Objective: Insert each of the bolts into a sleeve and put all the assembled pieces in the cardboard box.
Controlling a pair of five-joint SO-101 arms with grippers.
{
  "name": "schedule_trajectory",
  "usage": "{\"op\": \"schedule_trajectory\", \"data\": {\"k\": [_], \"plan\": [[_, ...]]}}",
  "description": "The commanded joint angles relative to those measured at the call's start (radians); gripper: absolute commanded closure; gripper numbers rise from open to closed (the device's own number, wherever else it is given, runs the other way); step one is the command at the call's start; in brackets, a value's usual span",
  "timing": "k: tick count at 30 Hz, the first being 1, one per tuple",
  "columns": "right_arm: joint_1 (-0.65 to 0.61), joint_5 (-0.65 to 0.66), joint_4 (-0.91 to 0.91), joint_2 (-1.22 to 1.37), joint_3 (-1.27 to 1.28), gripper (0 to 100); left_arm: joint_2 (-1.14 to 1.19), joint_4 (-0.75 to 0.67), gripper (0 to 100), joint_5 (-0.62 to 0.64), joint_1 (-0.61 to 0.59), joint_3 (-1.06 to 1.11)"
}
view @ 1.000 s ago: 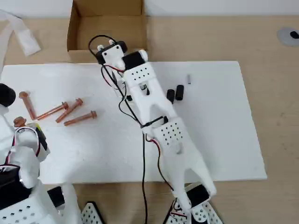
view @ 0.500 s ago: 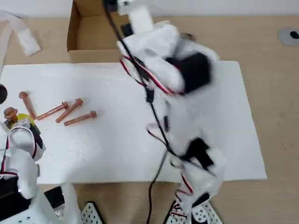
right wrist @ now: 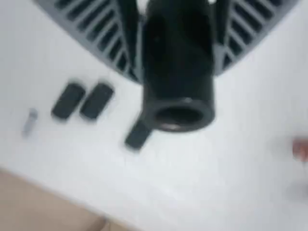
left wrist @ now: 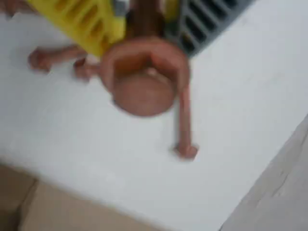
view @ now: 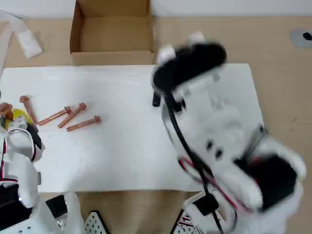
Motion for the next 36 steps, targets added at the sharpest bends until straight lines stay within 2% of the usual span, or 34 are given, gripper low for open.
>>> {"op": "schedule_trajectory", "data": {"k": [1, 5, 9, 14, 18, 21, 25, 28, 33, 36], "plan": [[-0.001, 0.003, -0.049, -0.206, 0.248, 98.9, 0.004, -0.092, 99, 0.063, 0.095, 0.031], [-0.001, 0.003, -0.199, -0.381, 0.542, 98.9, 0.004, -0.166, 99, 0.135, 0.265, 0.057], [-0.002, 0.003, -0.425, -0.538, 0.849, 98.9, 0.004, -0.238, 99, 0.143, 0.465, 0.057], [-0.117, -0.002, -0.701, -0.739, 1.178, 98.9, -0.005, -0.298, 99, 0.143, 0.675, 0.048], [-0.214, -0.031, -0.945, -0.898, 1.389, 98.9, -0.005, -0.301, 99, 0.166, 0.776, 0.002], [-0.239, -0.031, -1.071, -0.984, 1.512, 98.9, -0.005, -0.298, 99, 0.184, 0.816, -0.046], [-0.239, -0.031, -1.137, -1.058, 1.596, 98.9, -0.005, -0.295, 99, 0.181, 0.842, -0.080], [-0.240, -0.035, -1.138, -1.081, 1.609, 98.9, -0.005, -0.295, 99, 0.181, 0.868, -0.086], [-0.240, -0.038, -1.140, -1.089, 1.606, 98.9, -0.005, -0.295, 99, 0.181, 0.980, -0.055], [-0.240, -0.038, -1.140, -1.089, 1.598, 98.9, -0.005, -0.301, 99, 0.186, 0.991, -0.018]]}}
